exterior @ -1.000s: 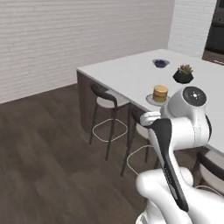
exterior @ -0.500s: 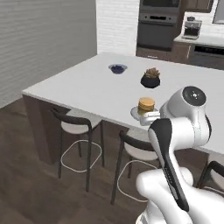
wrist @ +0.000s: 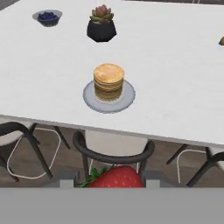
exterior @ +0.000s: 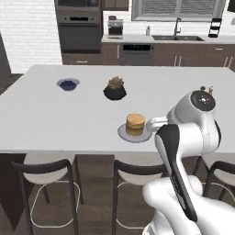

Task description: Take the strawberry from the fridge and place it on top of the pancake, located on the dining counter.

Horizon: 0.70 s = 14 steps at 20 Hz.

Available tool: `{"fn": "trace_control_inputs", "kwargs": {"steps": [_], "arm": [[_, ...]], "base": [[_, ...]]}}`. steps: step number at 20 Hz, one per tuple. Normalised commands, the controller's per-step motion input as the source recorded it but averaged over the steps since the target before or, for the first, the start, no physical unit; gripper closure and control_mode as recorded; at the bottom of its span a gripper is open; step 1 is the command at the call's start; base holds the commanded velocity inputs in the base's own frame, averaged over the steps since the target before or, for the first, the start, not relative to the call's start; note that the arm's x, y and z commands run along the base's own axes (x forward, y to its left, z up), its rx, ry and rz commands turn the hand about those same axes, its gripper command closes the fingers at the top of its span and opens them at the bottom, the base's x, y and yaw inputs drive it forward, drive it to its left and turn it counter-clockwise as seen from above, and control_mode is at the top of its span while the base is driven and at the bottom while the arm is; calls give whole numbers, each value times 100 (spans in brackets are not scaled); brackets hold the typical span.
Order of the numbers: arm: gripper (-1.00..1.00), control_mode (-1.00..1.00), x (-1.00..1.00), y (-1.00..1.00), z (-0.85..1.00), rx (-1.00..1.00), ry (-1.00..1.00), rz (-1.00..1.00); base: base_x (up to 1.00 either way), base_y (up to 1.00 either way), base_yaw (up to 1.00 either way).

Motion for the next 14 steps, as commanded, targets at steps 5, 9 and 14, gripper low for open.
{"fn": "trace_control_inputs", "kwargs": {"steps": [5, 9, 14], "arm": [[100, 100, 0, 0, 0, 0, 0, 0], [100, 100, 0, 0, 0, 0, 0, 0], [100, 100, 0, 0, 0, 0, 0, 0]], "base": [[20, 68, -51], [28, 45, -30], [37, 6, -17]]}}
